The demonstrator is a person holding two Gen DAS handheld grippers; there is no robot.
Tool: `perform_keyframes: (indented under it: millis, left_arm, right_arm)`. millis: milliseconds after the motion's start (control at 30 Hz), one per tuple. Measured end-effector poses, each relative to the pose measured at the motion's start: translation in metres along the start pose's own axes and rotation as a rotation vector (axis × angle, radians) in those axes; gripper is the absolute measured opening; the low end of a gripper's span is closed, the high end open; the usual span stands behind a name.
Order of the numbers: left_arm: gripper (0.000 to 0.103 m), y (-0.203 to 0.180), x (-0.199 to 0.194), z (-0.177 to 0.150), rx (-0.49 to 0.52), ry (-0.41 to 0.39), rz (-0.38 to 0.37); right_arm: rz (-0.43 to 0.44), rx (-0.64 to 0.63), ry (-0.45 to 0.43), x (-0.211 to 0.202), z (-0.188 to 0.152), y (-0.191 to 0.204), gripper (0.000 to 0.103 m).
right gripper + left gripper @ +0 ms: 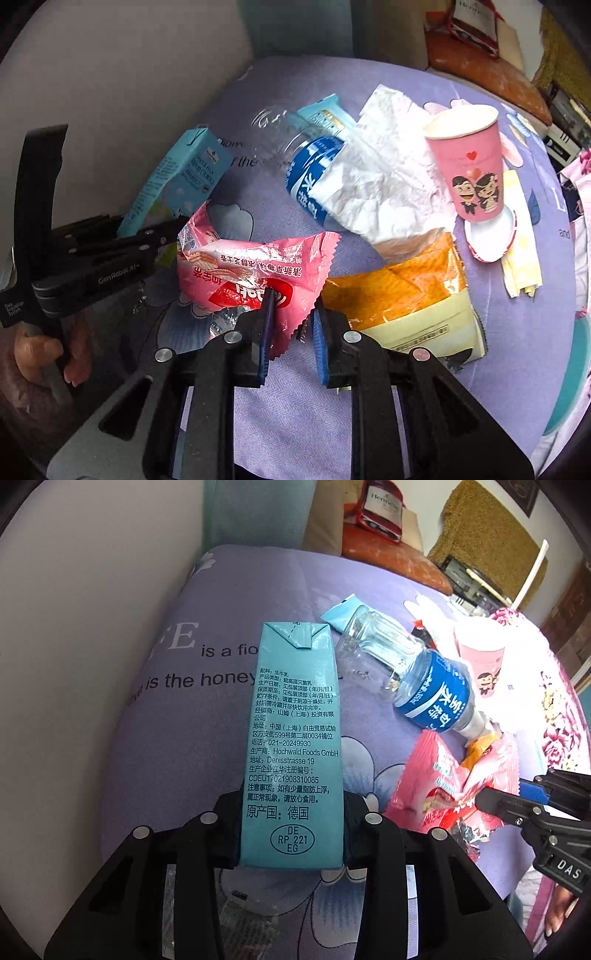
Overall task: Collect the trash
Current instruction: 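Lift and carry the carton and the wrapper toward the teal bin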
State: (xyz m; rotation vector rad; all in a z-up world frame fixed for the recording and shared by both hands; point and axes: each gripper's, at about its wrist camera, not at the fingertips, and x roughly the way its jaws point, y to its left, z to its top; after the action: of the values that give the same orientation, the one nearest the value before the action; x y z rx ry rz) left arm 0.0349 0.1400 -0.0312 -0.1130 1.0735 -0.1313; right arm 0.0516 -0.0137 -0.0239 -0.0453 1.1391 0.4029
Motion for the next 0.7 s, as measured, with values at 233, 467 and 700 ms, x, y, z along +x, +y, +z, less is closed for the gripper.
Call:
perform_keyframes:
  millis: [233, 467, 700]
  left_arm:
    - [0.038, -0.021, -0.03, 0.0, 0.008, -0.031, -0.084]
    - [0.038, -0.064, -0.038, 0.01, 0.083, -0.036, -0.117]
    - [0.038, -0.138, -0.023, 0.014, 0.21, 0.004, -0.162]
  right_arm:
    - [-0.023, 0.088, -0.065, -0.036, -0.015, -0.05, 0.018]
    - [-0.046, 0.19, -0.127, -0.069, -0.035, -0.097, 0.018]
    - [-0.078, 0.309, -0.173, -0.088, -0.064, -0.163, 0.018]
